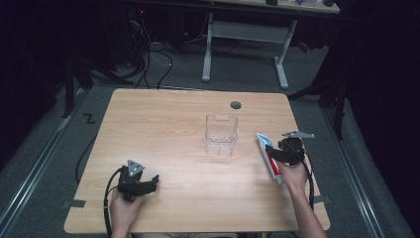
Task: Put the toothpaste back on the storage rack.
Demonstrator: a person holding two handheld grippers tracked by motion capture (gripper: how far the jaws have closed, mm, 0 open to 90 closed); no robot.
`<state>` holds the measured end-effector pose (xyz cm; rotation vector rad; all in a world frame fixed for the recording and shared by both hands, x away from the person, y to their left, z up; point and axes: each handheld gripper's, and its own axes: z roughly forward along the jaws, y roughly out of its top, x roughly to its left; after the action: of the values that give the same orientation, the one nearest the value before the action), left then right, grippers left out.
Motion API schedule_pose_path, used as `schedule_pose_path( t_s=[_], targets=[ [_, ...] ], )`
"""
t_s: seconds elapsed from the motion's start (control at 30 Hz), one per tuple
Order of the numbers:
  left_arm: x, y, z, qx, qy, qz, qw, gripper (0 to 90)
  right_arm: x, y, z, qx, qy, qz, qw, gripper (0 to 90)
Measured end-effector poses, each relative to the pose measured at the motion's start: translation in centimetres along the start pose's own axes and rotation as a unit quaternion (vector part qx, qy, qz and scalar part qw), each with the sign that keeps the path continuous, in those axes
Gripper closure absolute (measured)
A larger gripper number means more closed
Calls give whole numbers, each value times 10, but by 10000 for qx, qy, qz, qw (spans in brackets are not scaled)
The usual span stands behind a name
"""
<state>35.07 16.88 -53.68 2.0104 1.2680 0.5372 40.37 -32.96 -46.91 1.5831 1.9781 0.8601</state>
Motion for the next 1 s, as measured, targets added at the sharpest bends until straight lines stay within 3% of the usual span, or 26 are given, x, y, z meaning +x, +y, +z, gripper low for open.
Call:
schedule_pose_path(
  t_s=[0.17, 0.33, 0.63, 1.0],
  targets=[
    [0, 0, 0, -2, -4, 0, 10000, 224, 0, 5, 7, 115, -11, -31, 9999, 415],
    [0, 0, 0, -3, -5, -3, 10000, 224, -2, 7, 21, 441, -80, -56, 9990, 413],
    [0, 0, 0, -2, -5, -1, 10000, 224, -2, 14, 34, 659, -114, -73, 9977, 419],
    [0, 0, 0, -2, -5, -1, 10000, 224, -5, 10, 52, 1087, -127, 20, 9940, 425]
  ],
)
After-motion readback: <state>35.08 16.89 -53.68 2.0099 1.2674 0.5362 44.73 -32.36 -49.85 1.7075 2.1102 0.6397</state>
